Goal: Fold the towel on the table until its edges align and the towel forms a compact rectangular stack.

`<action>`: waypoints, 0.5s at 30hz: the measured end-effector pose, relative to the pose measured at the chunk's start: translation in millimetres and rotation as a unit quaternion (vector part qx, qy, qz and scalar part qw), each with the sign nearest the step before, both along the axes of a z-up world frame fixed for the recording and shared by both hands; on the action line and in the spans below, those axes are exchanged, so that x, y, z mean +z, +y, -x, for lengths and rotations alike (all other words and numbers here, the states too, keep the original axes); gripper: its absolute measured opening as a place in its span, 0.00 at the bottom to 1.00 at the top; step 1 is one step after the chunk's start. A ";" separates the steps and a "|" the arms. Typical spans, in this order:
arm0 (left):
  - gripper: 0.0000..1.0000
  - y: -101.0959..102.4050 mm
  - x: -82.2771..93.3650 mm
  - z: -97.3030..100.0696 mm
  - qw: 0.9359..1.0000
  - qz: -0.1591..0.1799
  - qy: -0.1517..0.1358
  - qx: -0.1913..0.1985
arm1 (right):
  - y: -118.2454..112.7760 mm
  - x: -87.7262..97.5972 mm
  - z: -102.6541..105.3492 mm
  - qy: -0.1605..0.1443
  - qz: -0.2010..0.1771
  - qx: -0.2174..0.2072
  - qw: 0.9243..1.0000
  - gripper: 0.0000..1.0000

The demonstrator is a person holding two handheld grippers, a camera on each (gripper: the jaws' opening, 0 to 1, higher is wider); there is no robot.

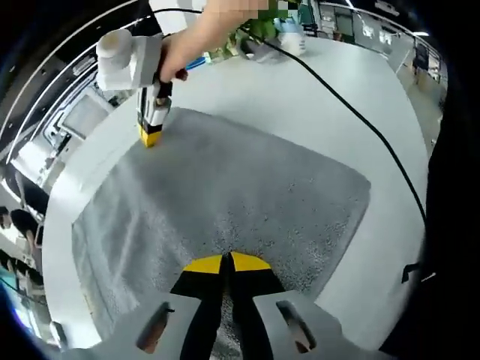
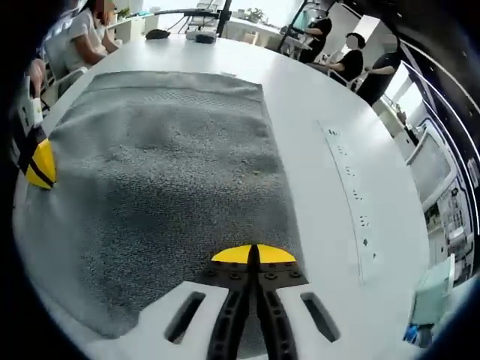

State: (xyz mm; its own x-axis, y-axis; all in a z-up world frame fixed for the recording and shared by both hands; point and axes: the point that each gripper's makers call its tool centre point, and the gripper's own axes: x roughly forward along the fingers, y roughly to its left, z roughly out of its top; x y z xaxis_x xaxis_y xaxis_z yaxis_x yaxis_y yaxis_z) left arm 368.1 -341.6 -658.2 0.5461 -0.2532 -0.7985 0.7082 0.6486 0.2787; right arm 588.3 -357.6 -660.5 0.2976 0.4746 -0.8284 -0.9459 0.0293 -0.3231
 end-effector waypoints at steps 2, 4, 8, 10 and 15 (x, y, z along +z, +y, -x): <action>0.02 0.7 -0.1 -0.1 1.000 0.003 0.003 0.003 | -1.6 -0.1 -0.6 0.003 0.008 -0.008 1.000 0.00; 0.02 3.1 -0.1 1.2 1.000 0.001 0.008 0.000 | -4.5 -1.3 0.8 -0.002 0.019 -0.010 1.000 0.00; 0.02 7.4 0.5 2.7 1.000 0.014 0.010 0.013 | -14.7 -2.8 2.8 -0.017 0.044 -0.022 0.999 0.00; 0.02 8.7 0.4 3.9 1.000 0.007 0.012 0.012 | -20.3 -2.5 4.8 -0.013 0.047 -0.036 0.998 0.00; 0.02 11.6 0.2 7.5 1.000 -0.013 0.011 0.008 | -32.1 -2.9 10.7 0.004 0.061 -0.053 0.997 0.00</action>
